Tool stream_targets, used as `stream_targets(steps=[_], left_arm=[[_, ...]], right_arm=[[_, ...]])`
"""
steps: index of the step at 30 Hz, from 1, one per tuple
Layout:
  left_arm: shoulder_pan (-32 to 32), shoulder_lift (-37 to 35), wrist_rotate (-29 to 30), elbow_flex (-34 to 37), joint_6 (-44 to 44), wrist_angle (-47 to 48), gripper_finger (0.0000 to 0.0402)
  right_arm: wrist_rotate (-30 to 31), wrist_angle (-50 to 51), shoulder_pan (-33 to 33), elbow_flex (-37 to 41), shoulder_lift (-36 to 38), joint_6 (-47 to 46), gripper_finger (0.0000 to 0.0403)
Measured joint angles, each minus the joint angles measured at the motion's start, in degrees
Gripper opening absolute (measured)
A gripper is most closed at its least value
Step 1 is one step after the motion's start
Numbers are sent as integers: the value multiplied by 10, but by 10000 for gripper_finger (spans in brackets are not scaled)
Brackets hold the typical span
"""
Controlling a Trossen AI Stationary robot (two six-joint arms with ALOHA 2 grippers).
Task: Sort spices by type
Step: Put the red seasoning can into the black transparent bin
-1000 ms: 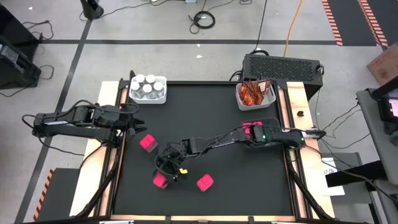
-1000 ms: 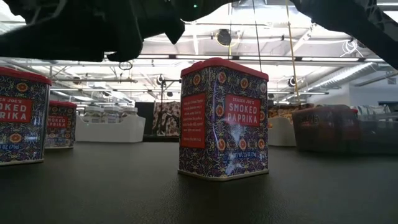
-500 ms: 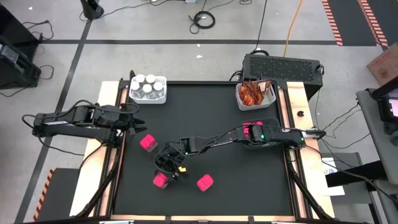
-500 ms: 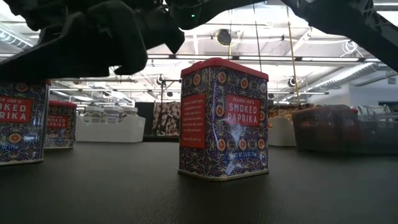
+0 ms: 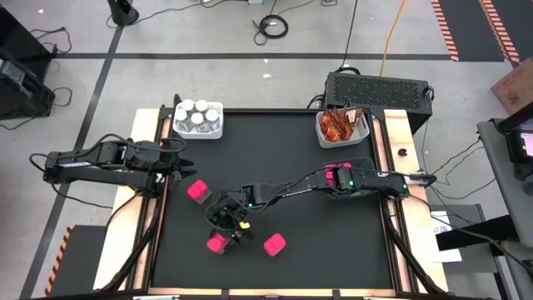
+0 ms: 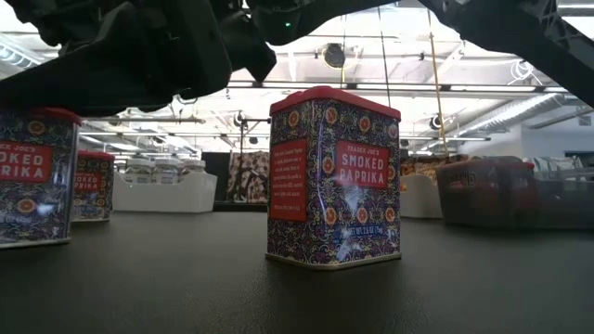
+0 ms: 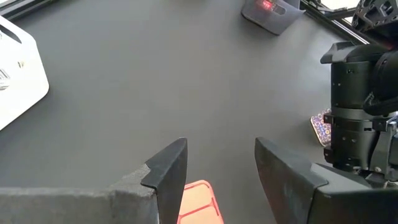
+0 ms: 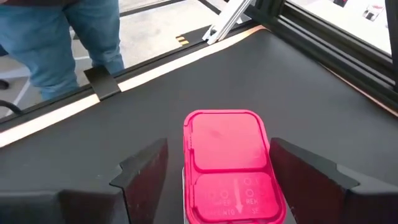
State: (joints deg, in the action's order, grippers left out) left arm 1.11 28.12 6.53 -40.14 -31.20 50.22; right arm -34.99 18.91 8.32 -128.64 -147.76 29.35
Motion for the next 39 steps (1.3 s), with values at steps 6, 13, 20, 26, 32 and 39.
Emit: stream_targets(steps=[6, 13, 20, 26, 32, 39], left_arm=[[0, 0, 0, 0, 0, 0, 192], [0, 0, 2, 0, 0, -2, 192], [0, 0, -3, 0, 0, -1, 192], [0, 0, -3, 0, 4, -1, 192], [0, 0, -4, 0, 4, -1, 192], [0, 0, -4, 0, 0, -1, 192]], right_arm=[[2, 4, 0, 0, 0, -5, 277], [15, -30, 0, 0, -2, 2, 277], [20, -34, 0, 0, -2, 2, 277], [20, -28, 0, 0, -2, 0, 277], [20, -3, 0, 0, -2, -11, 277], [20, 10, 0, 0, -2, -14, 277]])
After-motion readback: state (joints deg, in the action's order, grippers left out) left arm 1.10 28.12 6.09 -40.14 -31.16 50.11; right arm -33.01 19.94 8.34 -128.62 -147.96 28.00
